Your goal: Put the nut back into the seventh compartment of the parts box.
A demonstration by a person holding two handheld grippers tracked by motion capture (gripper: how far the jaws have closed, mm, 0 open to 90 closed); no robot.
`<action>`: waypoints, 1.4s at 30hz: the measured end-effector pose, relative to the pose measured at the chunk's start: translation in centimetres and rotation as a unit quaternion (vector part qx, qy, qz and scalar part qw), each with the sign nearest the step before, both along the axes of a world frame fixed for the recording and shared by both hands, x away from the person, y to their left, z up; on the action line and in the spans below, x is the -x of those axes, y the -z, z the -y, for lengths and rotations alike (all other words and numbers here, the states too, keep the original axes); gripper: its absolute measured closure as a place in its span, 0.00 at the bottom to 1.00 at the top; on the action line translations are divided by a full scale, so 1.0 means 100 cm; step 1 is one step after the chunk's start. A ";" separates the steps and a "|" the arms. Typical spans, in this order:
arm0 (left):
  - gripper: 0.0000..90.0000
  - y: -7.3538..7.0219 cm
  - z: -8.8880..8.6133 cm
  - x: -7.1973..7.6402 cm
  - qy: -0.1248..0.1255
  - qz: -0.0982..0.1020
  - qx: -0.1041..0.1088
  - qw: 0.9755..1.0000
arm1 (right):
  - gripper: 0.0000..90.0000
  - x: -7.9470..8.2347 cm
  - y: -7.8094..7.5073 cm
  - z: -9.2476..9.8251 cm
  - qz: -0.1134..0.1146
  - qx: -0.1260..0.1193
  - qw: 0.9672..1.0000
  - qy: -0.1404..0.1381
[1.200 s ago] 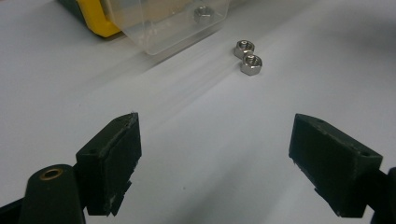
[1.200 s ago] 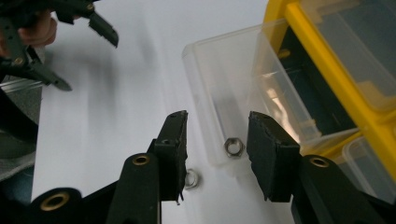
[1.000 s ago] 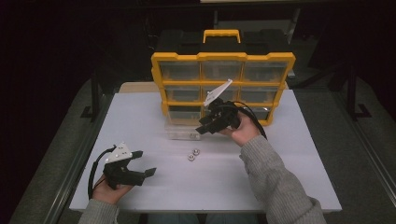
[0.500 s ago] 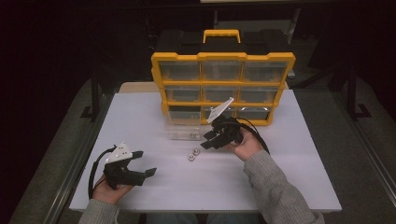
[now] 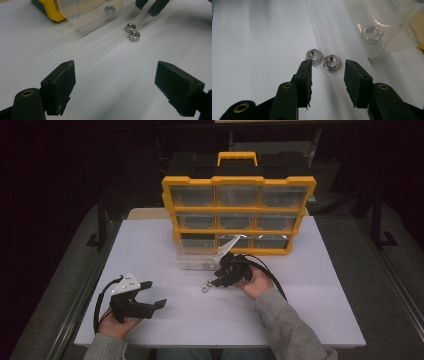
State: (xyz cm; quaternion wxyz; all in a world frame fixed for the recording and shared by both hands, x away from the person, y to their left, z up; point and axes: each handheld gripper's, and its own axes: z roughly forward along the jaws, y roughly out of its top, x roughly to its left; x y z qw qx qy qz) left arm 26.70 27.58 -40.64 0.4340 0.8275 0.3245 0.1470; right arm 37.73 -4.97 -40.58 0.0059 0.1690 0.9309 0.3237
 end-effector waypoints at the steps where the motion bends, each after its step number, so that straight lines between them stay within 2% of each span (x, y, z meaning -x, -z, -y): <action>1: 0.19 0.000 0.000 0.000 -0.002 -0.003 0.001 1.000 | 0.63 0.000 0.000 0.000 0.000 0.000 1.000 0.000; 6: 0.19 0.001 0.001 0.000 -0.002 -0.008 -0.001 1.000 | 0.64 -0.001 0.008 -0.004 -0.005 -0.002 1.000 0.004; 11: 0.19 0.000 -0.001 0.000 -0.001 -0.005 -0.004 1.000 | 0.65 -0.004 0.015 -0.009 -0.007 -0.006 1.000 0.005; 17: 0.19 0.000 0.000 0.000 -0.001 -0.005 -0.003 1.000 | 0.68 -0.003 0.023 -0.016 0.009 0.007 1.000 0.003; 26: 0.19 0.000 -0.001 0.000 -0.002 -0.004 -0.007 1.000 | 0.71 -0.005 0.025 -0.018 0.007 0.006 1.000 0.015; 38: 0.19 0.000 -0.001 0.000 -0.001 -0.004 -0.004 1.000 | 0.74 -0.007 0.031 -0.022 0.001 0.009 1.000 0.018; 42: 0.19 0.000 0.000 0.000 -0.002 -0.006 -0.003 1.000 | 0.74 -0.007 0.032 -0.024 0.006 0.010 1.000 0.018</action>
